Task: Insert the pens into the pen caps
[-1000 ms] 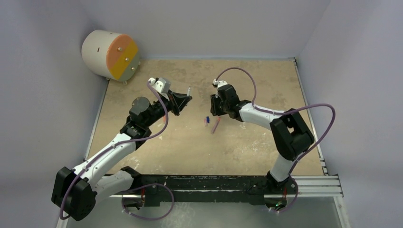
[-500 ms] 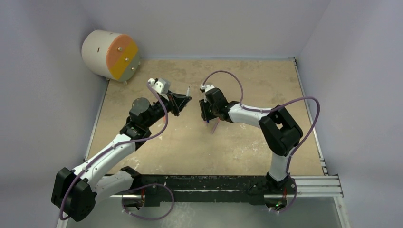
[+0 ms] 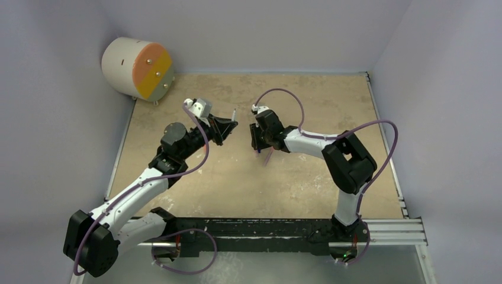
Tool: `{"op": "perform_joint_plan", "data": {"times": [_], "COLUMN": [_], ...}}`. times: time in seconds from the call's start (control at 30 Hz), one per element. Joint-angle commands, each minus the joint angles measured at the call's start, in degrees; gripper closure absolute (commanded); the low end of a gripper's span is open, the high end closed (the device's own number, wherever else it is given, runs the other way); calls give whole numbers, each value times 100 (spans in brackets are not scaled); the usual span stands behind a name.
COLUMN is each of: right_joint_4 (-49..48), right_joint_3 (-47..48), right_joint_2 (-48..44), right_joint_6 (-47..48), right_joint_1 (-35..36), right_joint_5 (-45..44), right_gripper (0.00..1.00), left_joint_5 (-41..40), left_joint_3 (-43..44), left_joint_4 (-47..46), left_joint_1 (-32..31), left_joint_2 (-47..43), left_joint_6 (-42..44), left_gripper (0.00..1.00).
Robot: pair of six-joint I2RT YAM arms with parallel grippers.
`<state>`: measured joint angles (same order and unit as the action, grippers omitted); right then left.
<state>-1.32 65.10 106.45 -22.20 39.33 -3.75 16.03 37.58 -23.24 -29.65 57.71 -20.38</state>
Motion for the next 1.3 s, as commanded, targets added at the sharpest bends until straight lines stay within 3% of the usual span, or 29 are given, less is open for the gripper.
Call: {"op": "perform_joint_plan", "data": {"times": [0.0, 0.6, 1.27], "right_joint_4": [-71, -63, -174], "right_joint_3": [-9, -114, -197], "right_joint_2": [-225, -55, -54], "right_joint_6": [-298, -352, -168], "right_joint_1": [-49, -183, -59], "right_joint_5": [-198, -320, -317], "right_gripper": [62, 66, 61], "left_joint_5": [-96, -65, -209], "left_joint_3": [-106, -150, -281], "left_joint_4": [-407, -508, -420], "left_joint_1": [-6, -4, -6], "left_joint_2": [-109, -75, -173], "left_joint_6": [-65, -168, -124], "left_gripper": [100, 100, 100]}}
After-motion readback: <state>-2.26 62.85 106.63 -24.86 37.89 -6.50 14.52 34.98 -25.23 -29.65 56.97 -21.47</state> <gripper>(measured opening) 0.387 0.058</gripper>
